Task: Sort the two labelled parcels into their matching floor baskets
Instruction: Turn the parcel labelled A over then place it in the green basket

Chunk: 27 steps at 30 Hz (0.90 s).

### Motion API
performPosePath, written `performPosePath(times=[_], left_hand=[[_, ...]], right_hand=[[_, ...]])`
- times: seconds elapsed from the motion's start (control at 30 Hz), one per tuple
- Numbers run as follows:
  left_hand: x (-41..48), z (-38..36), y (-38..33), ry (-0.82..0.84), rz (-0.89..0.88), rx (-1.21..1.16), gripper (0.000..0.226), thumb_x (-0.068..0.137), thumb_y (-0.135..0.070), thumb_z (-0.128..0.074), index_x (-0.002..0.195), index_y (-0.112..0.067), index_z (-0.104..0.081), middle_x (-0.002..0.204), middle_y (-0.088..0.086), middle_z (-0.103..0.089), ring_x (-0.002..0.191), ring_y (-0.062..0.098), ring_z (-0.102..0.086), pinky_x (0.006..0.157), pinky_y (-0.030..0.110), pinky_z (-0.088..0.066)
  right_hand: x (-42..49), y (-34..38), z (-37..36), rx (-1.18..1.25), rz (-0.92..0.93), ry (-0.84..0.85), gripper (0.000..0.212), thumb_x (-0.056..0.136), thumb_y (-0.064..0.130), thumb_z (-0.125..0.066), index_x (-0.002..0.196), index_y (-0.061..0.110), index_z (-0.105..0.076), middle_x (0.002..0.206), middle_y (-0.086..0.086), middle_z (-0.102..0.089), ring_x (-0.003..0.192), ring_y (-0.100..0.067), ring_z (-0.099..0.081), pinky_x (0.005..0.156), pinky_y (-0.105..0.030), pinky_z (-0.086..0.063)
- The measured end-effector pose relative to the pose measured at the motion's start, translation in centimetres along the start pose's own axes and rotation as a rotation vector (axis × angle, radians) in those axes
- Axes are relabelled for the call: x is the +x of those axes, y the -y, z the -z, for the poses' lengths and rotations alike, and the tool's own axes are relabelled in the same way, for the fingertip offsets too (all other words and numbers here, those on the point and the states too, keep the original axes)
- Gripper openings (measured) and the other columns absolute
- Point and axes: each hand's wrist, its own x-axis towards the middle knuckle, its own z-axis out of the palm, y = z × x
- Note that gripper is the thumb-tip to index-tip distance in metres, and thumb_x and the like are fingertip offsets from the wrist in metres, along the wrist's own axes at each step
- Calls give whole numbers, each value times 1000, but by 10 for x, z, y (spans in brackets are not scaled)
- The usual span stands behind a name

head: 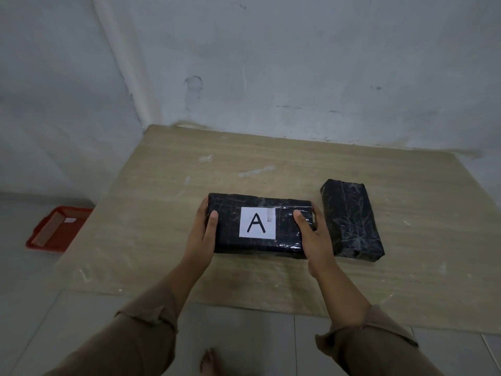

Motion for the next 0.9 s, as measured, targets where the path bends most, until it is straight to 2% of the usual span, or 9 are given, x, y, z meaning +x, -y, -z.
performPosePath(times=[0.17,0.27,0.33,0.4,0.5,0.63,0.73,0.9], left_hand=[[-12,40,3,-17,2,-23,44,99,-28,-32,142,-20,-30,142,-4,-41,129,7,-39,105,23,-32],[-7,82,11,-2,2,-15,46,98,-28,-32,143,-17,-30,144,1,-40,133,12,-37,112,34,-31],[0,115,17,23,-12,16,48,97,-32,-32,143,-18,-30,144,1,-41,133,10,-37,113,36,-31],[9,150,23,61,-30,31,54,93,-40,-32,143,-19,-30,143,0,-42,132,9,-38,112,35,-33],[23,205,35,93,-34,88,58,90,-47,-31,143,-23,-31,144,-4,-42,132,9,-37,112,34,-31],[33,270,50,120,-12,122,56,91,-46,-31,142,-21,-33,146,-3,-40,135,10,-34,114,35,-28],[38,310,62,91,-5,158,49,96,-40,-32,142,-23,-33,146,-5,-38,134,6,-32,110,26,-26],[55,352,85,31,69,153,47,98,-35,-31,143,-21,-30,150,2,-34,136,12,-29,110,27,-23]], right_hand=[[-15,-2,-35,43,-7,57,55,83,42,-64,133,38,-42,134,-6,-54,117,-23,-57,96,-47,-51],[-24,-1,-72,63,-2,67,51,82,40,-65,129,40,-44,127,-5,-60,109,-21,-62,89,-41,-55],[-29,0,-101,79,11,67,48,82,39,-65,125,42,-45,124,-5,-61,106,-19,-64,80,-31,-58],[-35,0,-133,86,20,55,50,83,39,-65,129,36,-46,123,-5,-62,103,-17,-64,70,-22,-59],[-49,-2,-186,105,13,13,53,84,38,-65,132,33,-45,123,-6,-62,101,-18,-65,61,-17,-58],[-71,-6,-247,115,5,-25,51,84,38,-64,131,34,-44,120,-6,-63,101,-18,-65,65,-19,-58],[-81,-8,-285,98,16,-36,51,85,37,-64,132,33,-44,120,-6,-63,102,-18,-64,75,-28,-58],[-82,-8,-334,57,22,-13,51,85,37,-63,131,31,-44,122,-4,-61,106,-20,-63,86,-37,-56]])
